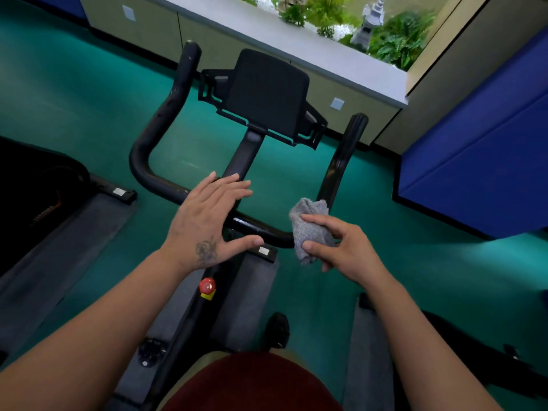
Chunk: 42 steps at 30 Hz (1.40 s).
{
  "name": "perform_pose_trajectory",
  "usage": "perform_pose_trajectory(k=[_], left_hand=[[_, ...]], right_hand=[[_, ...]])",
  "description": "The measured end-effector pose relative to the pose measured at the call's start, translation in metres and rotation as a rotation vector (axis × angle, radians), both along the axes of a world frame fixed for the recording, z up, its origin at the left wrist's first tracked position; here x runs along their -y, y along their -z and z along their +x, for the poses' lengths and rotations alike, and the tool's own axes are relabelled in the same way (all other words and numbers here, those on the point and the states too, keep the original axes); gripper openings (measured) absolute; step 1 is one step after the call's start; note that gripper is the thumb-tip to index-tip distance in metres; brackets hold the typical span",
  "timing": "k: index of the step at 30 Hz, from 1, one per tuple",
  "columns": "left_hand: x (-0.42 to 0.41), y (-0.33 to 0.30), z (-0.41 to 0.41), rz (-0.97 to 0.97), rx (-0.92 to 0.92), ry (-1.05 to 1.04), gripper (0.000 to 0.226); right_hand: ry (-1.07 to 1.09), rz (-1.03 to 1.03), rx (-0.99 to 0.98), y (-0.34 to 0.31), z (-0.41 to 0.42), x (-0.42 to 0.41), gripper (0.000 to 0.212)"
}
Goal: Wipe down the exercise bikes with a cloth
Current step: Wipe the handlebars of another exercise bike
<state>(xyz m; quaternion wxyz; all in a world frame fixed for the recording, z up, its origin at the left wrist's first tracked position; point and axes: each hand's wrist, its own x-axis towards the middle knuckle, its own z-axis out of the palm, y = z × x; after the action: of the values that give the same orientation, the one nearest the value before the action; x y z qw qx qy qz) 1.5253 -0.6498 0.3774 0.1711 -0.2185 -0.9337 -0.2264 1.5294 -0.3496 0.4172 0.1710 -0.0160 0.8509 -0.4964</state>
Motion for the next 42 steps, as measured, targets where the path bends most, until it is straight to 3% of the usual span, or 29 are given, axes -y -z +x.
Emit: perform_pose_trajectory(k=[5, 12, 18, 28, 37, 42], left_hand=[[0.006, -0.001, 0.002, -0.027, 0.014, 0.054, 0.096], [0.019, -0.001, 0.001, 0.02, 0.101, 0.103, 0.104], [0.028, 0.0, 0.008, 0.017, 0.131, 0.136, 0.11], [0.031, -0.001, 0.011, 0.085, 0.205, 0.137, 0.119], [0.028, 0.001, 0.012, 0.136, 0.209, 0.13, 0.118], [0.029, -0.003, 0.015, 0.164, 0.254, 0.131, 0.12]], right_hand=[[0.097, 0.288, -0.034, -0.011, 0.02, 0.025, 0.048], [-0.048, 0.827, -0.208, -0.027, 0.027, 0.067, 0.056], [-0.153, 1.006, -0.274, -0.035, 0.023, 0.093, 0.043], [-0.24, 0.995, -0.433, -0.026, 0.014, 0.139, 0.04], [-0.172, 0.765, -0.533, -0.007, 0.011, 0.146, 0.036], [-0.054, 0.55, -0.491, -0.004, 0.018, 0.135, 0.047]])
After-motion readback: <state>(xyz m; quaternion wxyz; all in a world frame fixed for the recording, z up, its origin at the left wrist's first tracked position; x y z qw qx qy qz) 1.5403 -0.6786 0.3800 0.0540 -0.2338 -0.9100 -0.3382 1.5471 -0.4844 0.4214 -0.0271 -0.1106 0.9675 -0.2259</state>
